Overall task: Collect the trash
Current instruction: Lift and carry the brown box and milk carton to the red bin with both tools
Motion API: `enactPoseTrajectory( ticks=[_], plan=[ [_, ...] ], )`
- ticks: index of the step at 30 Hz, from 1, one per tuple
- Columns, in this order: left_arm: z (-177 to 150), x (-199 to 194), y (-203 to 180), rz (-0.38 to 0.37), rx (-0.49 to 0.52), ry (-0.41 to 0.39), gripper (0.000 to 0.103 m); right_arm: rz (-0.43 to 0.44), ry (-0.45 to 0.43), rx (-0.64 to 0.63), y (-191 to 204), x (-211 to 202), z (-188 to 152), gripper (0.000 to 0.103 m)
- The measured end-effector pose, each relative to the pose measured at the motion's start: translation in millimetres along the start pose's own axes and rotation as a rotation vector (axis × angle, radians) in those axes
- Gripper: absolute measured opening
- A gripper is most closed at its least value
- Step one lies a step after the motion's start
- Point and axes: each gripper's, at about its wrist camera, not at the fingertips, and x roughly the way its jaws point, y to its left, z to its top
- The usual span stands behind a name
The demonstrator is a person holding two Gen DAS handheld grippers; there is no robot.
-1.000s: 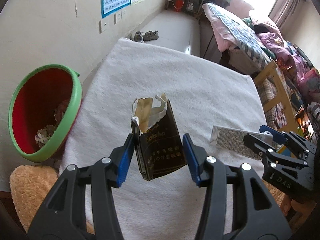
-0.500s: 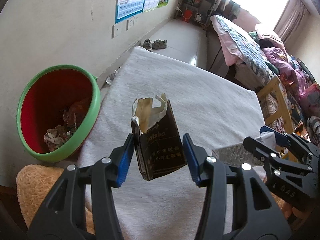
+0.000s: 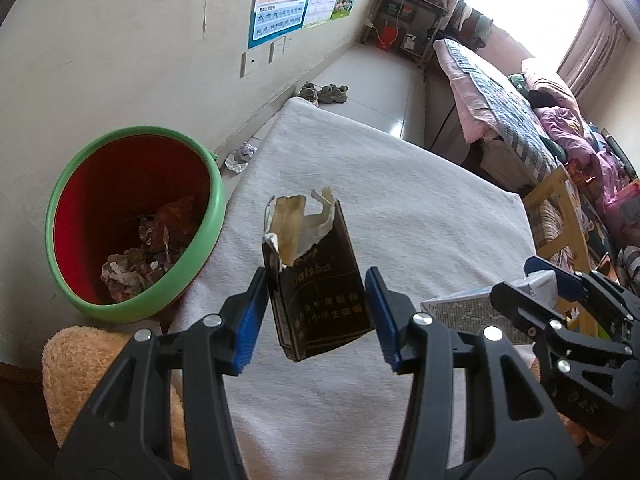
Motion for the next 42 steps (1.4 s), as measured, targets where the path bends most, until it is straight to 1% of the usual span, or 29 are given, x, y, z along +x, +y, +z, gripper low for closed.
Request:
enactPoseTrajectory(
  ticks=[13, 23, 29, 36, 42],
  plan=[
    [0.9, -3.7, 8.4, 0.033, -0.017, -0.015, 0.047, 0.012, -0.008, -0.028, 7.6, 0.9, 4.1, 0.054],
    [1.3, -5.1, 26.0, 0.062, -0.055, -0.020, 0.047, 0.027, -0.013, -0.066, 23.4, 6.0, 13.6, 0.054],
    [1.3, -9.6, 39.6, 0.083, -0.074, -0.033, 0.047, 0.033, -0.015, -0.095, 33.5, 11.5, 19.3, 0.054],
    [3.2, -15.6, 64.2, 0.111, -0.120, -0.046, 0.047, 0.043, -0.007, -0.145, 51.4, 19.9, 26.6, 0.054],
    [5.5, -20.5, 87.3, 0.138, -0.158, -0.059, 0.047, 0.056, -0.034, -0.188, 71.6, 21.4, 44.0, 0.054]
  ],
)
